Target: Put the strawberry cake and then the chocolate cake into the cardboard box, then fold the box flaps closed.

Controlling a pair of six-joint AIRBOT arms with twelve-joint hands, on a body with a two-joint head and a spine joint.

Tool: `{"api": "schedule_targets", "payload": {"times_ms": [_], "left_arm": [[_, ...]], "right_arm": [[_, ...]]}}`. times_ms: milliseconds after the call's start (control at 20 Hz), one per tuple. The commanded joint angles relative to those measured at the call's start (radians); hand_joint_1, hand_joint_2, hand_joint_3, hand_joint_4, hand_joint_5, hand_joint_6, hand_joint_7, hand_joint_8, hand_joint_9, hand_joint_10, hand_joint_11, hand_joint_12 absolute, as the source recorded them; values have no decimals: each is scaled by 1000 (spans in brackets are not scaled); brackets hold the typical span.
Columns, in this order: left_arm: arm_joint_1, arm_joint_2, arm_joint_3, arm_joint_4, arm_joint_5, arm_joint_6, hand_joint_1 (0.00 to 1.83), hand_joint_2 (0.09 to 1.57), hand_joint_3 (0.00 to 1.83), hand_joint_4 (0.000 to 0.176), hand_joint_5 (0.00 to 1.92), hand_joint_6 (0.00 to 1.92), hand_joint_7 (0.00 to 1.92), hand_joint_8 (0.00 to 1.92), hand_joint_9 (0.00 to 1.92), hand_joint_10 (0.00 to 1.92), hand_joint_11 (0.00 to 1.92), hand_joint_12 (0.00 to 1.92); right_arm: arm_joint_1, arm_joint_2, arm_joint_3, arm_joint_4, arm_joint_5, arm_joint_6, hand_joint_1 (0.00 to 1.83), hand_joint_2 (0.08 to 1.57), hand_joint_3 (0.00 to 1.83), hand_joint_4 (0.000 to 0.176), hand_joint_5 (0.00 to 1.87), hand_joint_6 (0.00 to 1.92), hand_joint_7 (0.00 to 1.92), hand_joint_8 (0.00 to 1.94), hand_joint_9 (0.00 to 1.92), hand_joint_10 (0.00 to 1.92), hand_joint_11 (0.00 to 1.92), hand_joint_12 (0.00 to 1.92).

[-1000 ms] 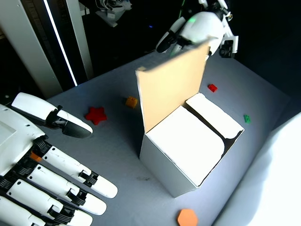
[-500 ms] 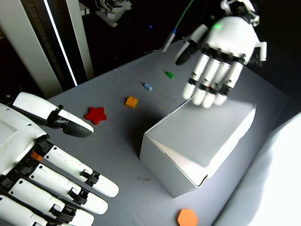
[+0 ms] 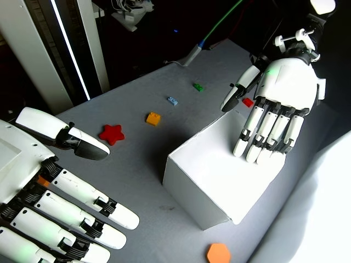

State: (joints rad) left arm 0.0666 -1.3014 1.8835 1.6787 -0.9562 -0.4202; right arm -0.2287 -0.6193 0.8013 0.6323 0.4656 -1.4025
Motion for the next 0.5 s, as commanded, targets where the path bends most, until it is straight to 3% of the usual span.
{"api": "schedule_targets", "payload": {"times_ms": [0,450], "left_arm": [[9,10,-5,-19,-15,-4,82,1261,1,20,284,2,321,2,372,0,0,1151],[-86,96,-45,5,-19,-25,90,1261,1,18,293,2,329,2,378,2,0,1160]], "right_arm": [[8,11,2,-19,110,5,0,1307,0,0,179,11,232,4,86,511,0,1273],[7,11,2,-19,110,5,0,1305,0,0,170,4,247,3,104,505,0,1237]]}}
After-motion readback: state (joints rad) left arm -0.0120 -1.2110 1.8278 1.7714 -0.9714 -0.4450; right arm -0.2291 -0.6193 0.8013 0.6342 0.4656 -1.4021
